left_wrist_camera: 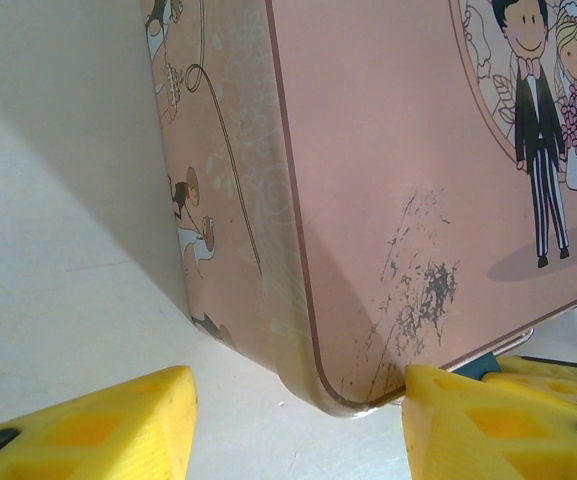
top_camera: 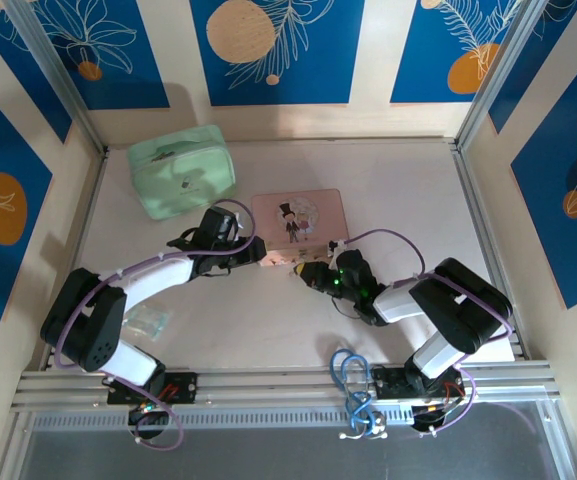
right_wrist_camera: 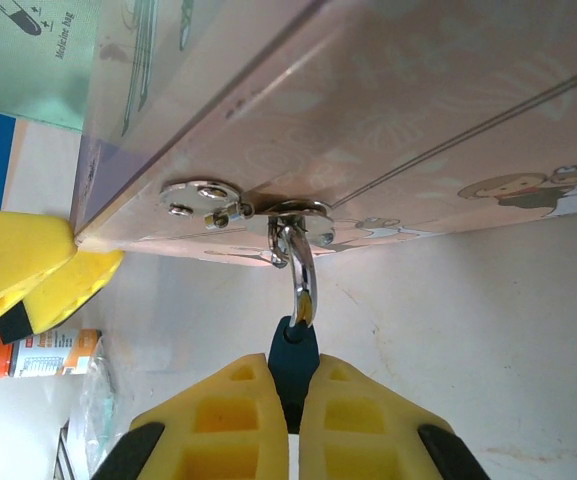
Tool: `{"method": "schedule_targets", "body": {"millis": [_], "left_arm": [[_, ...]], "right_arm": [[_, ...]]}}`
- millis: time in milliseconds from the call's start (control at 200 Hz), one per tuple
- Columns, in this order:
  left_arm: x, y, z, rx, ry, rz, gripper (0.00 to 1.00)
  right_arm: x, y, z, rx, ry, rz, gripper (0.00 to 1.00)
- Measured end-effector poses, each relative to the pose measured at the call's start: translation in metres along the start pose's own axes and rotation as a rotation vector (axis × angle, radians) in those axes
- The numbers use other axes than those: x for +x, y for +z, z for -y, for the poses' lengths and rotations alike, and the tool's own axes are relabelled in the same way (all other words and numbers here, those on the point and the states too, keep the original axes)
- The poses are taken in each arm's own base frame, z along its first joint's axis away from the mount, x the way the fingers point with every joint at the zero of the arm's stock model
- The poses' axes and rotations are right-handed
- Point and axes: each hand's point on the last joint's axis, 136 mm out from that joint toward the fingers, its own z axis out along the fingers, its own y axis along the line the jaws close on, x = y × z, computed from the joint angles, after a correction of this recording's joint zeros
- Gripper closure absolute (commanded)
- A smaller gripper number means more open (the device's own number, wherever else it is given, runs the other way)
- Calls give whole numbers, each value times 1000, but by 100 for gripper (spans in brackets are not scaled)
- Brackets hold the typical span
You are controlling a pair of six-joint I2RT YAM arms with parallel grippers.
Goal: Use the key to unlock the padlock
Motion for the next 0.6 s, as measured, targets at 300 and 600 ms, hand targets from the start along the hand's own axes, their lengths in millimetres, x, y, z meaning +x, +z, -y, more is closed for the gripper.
{"method": "schedule_targets", "body": {"millis": [300, 600], "left_arm": [[0, 0, 0, 2, 6, -2, 47], [0, 0, 0, 2, 6, 0, 48]], "right_arm": [[2, -1, 0, 15, 31, 41, 100], [-4, 0, 1, 13, 81, 74, 100]]}}
